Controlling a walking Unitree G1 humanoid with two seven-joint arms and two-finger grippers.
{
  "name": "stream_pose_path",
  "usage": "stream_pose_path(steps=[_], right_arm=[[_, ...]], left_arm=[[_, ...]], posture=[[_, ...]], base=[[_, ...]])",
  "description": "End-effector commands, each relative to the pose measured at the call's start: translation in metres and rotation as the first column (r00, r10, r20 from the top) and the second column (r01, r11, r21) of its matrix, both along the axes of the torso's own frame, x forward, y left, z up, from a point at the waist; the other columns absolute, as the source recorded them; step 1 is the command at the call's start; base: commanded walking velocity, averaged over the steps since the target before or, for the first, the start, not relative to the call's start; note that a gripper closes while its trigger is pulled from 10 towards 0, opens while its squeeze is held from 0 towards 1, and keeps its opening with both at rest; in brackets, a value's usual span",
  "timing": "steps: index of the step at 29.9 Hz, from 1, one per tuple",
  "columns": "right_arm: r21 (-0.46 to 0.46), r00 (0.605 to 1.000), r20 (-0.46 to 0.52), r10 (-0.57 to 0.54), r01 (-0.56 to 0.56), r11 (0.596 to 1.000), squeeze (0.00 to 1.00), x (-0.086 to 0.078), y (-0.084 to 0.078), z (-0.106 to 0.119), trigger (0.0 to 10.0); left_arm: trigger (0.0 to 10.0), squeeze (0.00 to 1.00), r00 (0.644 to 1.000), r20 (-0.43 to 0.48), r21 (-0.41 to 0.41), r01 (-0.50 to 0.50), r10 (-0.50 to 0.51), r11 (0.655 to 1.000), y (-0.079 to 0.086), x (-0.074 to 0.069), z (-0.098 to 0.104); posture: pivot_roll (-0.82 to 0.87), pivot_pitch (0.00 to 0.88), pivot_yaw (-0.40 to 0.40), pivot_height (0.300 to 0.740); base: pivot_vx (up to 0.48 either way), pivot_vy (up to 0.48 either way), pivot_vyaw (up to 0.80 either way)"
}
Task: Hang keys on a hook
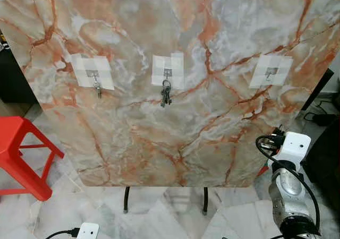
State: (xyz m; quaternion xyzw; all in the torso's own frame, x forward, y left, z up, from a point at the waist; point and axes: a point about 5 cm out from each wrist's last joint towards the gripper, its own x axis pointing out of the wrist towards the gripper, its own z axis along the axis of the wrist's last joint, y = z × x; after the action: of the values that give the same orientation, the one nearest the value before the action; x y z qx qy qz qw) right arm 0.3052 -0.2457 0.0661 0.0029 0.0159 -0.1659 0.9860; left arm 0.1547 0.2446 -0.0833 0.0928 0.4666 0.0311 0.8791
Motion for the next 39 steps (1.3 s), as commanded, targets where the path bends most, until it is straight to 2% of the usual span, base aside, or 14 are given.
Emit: stream_pose_path(steps=[1, 23, 28, 34, 39], right_arm=[[-0.014, 0.999, 0.039, -0.001, 0.002, 1.000, 0.00, 0.002, 0.000, 0.008, 10.0], [-0.023, 0.999, 0.044, -0.001, 0.002, 1.000, 0.00, 0.003, 0.004, 0.009, 10.0], [-0.023, 0.999, 0.044, -0.015, 0.016, 1.000, 0.00, 0.001, 0.004, 0.008, 10.0], [-0.039, 0.996, 0.051, -0.075, 0.077, 0.996, 0.00, -0.006, 0.001, 0.006, 10.0], [-0.051, 0.984, 0.064, -0.164, 0.167, 0.985, 0.00, -0.009, -0.010, 0.010, 10.0]], left_arm=[[10.0, 0.00, 1.000, -0.018, 0.003, -0.003, 0.003, 1.000, 0.001, -0.004, -0.001], [10.0, 0.00, 1.000, -0.012, 0.005, 0.001, -0.001, 1.000, 0.002, -0.004, -0.001], [10.0, 0.00, 1.000, -0.011, 0.007, 0.001, -0.001, 1.000, 0.002, -0.004, -0.001], [10.0, 0.00, 1.000, -0.013, 0.004, 0.003, -0.003, 1.000, 0.001, -0.005, -0.002], [10.0, 0.00, 1.000, -0.015, 0.005, 0.005, -0.005, 1.000, 0.001, -0.005, -0.002]], posture=[[0.01, 0.000, -0.057, 0.740], [0.01, 0.000, -0.059, 0.740], [0.02, 0.000, -0.062, 0.740], [0.02, 0.000, -0.063, 0.740], [0.01, 0.000, -0.062, 0.740]], base=[[0.247, 0.000, 0.00], [0.273, 0.000, 0.00], [0.000, 0.000, 0.00], [0.000, 0.000, 0.00], [0.000, 0.000, 0.00]])
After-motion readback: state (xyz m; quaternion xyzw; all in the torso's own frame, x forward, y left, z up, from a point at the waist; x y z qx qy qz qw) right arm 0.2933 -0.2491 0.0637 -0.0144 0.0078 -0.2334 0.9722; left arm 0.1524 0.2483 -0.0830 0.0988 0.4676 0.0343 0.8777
